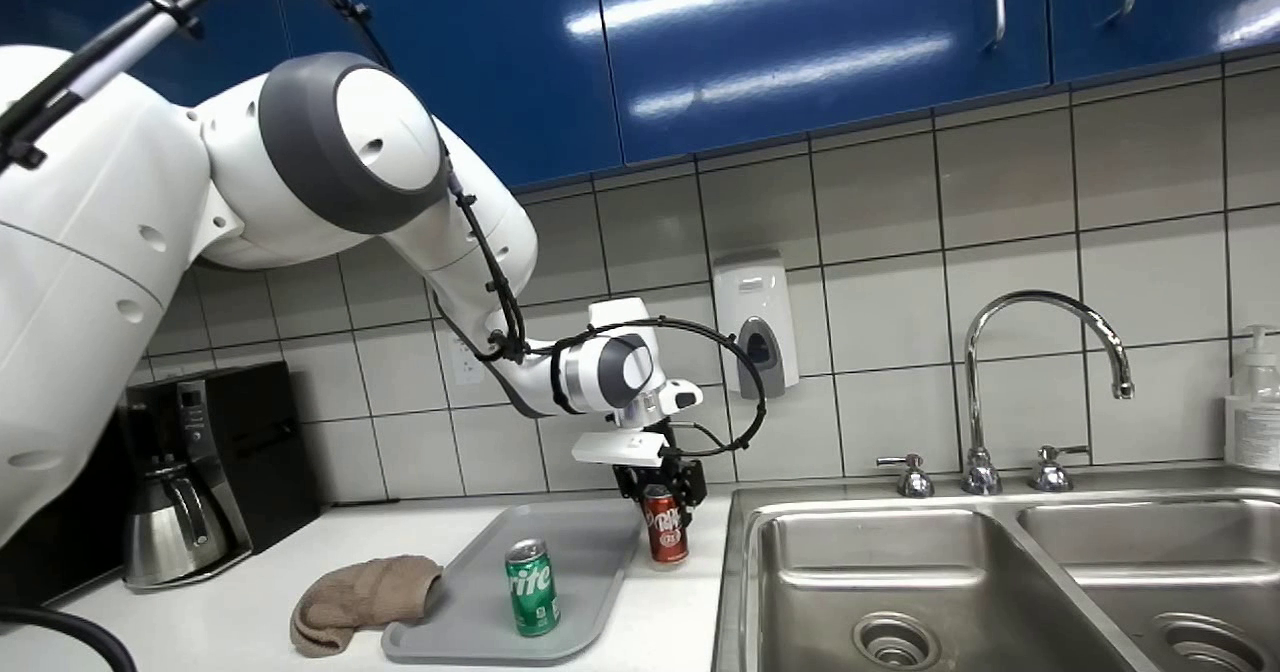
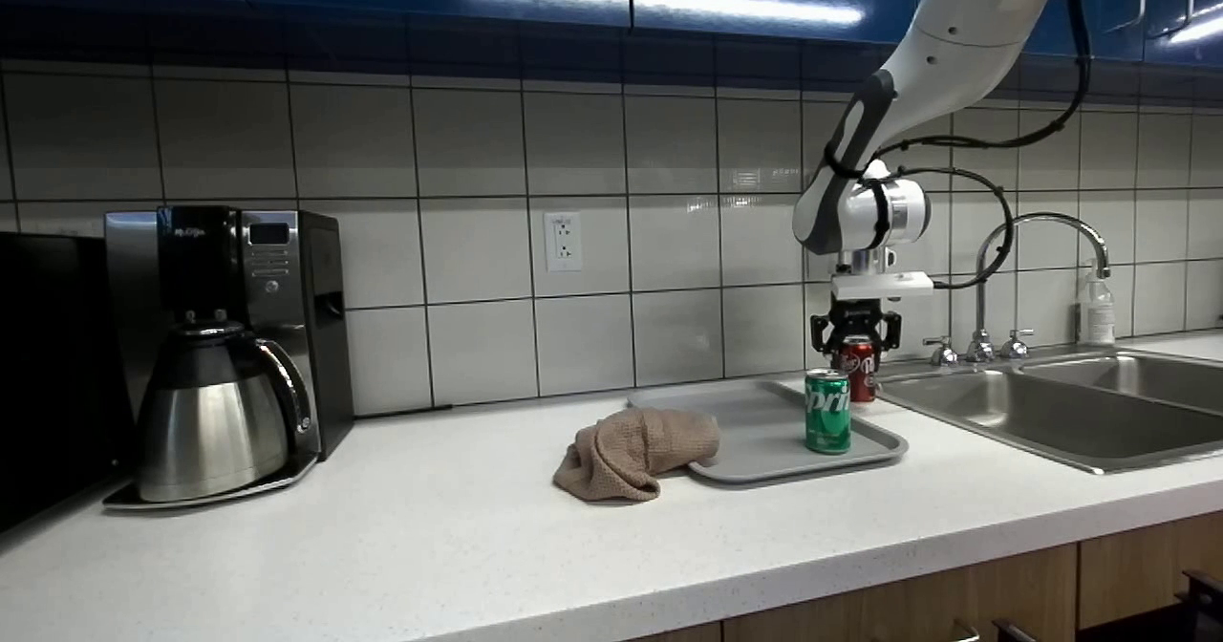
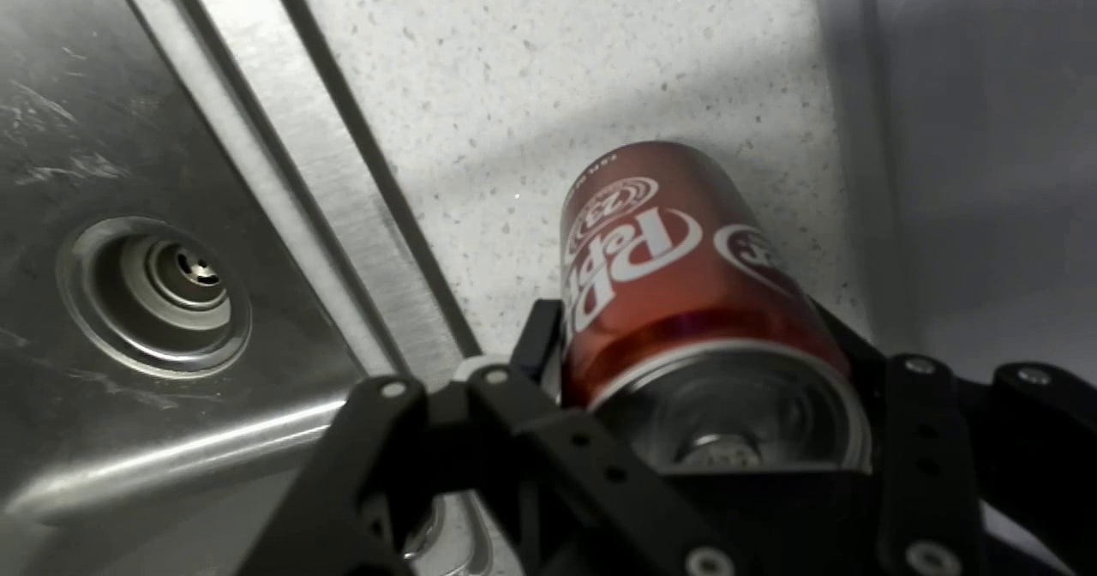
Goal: Put the cans on the tray
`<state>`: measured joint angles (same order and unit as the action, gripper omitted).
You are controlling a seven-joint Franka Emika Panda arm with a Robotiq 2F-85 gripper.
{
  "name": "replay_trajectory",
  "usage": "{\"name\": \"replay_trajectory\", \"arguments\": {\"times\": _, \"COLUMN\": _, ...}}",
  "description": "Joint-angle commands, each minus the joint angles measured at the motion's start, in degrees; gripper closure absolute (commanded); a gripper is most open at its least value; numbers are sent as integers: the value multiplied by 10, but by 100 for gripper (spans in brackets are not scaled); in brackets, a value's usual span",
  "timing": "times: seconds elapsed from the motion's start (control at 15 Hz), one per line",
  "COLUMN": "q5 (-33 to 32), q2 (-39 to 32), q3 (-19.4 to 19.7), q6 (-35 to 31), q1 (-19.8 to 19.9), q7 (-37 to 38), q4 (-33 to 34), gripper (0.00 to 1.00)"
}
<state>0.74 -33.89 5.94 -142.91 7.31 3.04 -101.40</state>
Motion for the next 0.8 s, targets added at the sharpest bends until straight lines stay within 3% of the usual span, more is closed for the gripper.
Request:
{"name": "replay_trajectory", "arguments": {"times": 0.0, "q5": -3, "q2": 28, "q3": -3, "q6": 17, "q1": -2, "q7": -10, "q4": -4, "gripper": 59}}
{"name": "replay_trajectory", "arguments": {"times": 0.73, "q5": -2, "q2": 28, "q3": -27, "q6": 17, "q1": -20, "q7": -41, "q4": 10, "gripper": 59}}
